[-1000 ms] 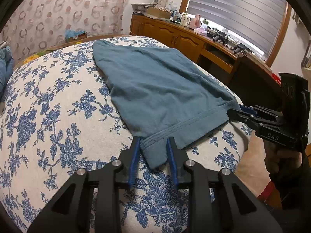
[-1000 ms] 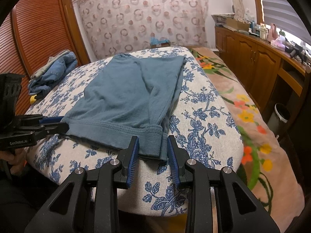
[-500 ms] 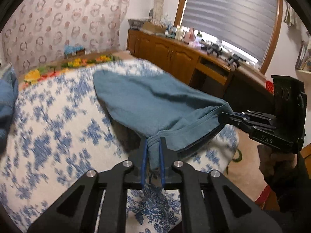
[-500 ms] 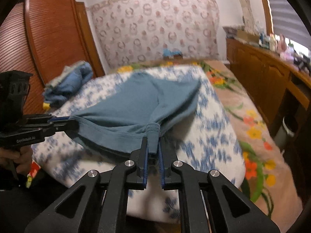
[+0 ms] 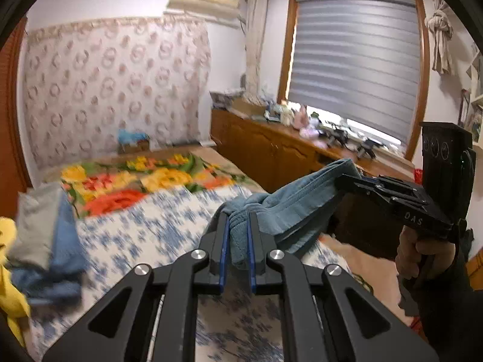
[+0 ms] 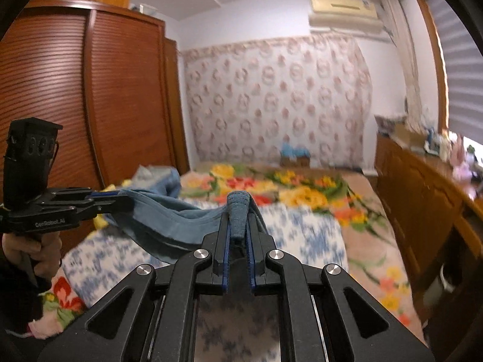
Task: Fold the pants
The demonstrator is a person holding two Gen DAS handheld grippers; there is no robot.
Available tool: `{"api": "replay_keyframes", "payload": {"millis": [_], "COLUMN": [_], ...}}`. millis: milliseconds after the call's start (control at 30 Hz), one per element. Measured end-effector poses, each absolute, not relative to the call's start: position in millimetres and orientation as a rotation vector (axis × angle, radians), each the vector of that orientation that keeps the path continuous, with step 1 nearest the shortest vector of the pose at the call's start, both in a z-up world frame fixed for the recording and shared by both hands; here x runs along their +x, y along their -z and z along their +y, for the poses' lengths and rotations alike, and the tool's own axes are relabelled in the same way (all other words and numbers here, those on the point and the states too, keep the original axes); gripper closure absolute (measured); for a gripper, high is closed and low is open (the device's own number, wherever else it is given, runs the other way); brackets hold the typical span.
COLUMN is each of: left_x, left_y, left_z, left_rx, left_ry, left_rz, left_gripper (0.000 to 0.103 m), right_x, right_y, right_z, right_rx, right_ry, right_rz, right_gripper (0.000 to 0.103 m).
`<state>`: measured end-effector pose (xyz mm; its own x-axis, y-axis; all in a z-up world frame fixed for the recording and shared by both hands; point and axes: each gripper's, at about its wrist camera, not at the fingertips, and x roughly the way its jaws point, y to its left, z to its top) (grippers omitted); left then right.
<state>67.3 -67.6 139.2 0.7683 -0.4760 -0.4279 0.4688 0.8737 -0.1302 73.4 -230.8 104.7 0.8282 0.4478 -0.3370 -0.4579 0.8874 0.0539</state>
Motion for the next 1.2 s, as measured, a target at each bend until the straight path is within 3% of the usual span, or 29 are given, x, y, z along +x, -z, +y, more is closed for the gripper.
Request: {"api": "replay_keyframes", "payload": {"millis": [567, 667, 967, 1200], "left_x": [179, 173, 130, 95], "left_y": [-196, -168, -43, -15], "left_z": [-8, -3, 0, -5], "left_rx": [0.049, 0.058, 0.022, -0.001], "left_ry": [0.245, 0.242, 0.280, 0.296], "left_rz": [0.381, 0.418, 0.632, 0.670], "left_gripper": [0.097, 0.096, 0.096, 0.096], "right_x": [216, 209, 175, 147], "right_y": [-171, -152, -27, 6], "right_z": [-148, -144, -133, -128], "right_rx": [-0.080, -0.085, -0.169, -0.195], "right_ry": [-0.473, -0.495, -0.571, -0.605], "right_rz": [0.330, 0.363, 0.608, 0.660], "right_gripper": [0.097, 0.097, 0.097, 0.097]}}
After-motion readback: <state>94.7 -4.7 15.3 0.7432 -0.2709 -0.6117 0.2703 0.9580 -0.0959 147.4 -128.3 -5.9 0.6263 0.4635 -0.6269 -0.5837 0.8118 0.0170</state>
